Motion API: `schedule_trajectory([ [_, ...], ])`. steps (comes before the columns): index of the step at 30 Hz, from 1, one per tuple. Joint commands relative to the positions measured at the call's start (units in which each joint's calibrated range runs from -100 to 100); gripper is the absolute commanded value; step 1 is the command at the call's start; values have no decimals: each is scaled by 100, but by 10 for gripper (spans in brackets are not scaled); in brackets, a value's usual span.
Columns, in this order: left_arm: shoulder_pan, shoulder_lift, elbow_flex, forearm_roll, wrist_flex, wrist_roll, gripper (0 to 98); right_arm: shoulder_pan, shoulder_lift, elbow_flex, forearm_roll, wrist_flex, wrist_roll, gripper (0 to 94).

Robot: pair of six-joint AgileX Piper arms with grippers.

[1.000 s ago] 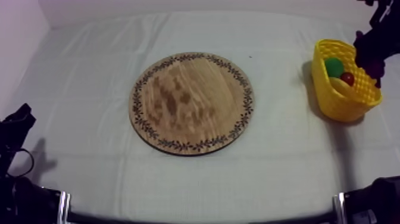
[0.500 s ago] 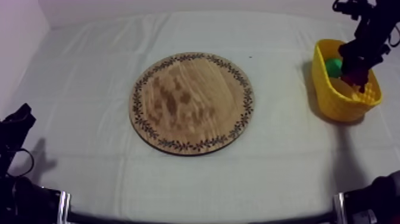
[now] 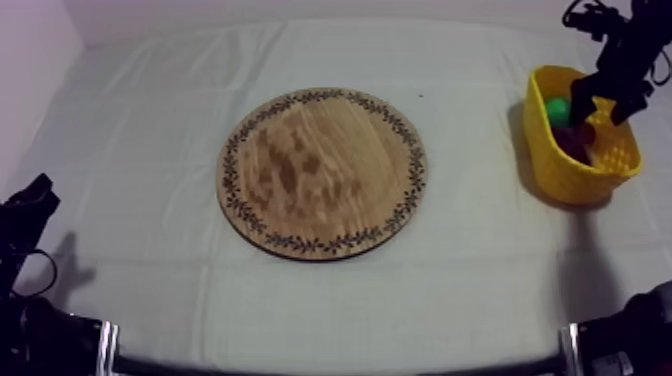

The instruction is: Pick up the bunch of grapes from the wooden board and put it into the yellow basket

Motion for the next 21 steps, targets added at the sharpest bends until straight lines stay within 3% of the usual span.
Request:
schedule_trajectory([
  [1,-1,3,4,1,3,1,0,-14,-96,32,-14,50,24,829],
  [5,-1,3,4,1,3,1,0,-10,-466,103,-56,123,88,798],
  [14,-1,3,4,1,3,1,0,124,-2046,494,-131,76,304,444],
  [21,-1,3,4,1,3,1,0,73,-3495,1505,113,-699,30,202],
])
